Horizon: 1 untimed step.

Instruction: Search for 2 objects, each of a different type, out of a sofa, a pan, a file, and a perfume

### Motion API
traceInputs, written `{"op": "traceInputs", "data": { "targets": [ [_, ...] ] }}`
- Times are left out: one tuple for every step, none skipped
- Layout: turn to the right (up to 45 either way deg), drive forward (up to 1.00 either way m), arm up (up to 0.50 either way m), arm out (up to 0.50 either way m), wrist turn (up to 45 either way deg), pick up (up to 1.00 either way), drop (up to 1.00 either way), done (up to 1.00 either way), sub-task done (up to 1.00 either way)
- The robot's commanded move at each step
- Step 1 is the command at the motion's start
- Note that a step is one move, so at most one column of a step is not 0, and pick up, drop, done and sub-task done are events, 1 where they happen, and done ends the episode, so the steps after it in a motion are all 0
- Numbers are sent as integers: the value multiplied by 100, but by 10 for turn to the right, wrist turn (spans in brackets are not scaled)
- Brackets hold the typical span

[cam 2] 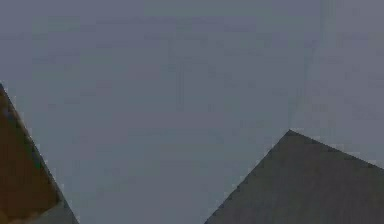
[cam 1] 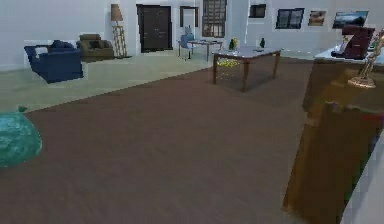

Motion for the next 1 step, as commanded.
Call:
{"op": "traceInputs", "data": {
  "targets": [
    [0,10,0,0,0,0,0,0,0]
  ]
}}
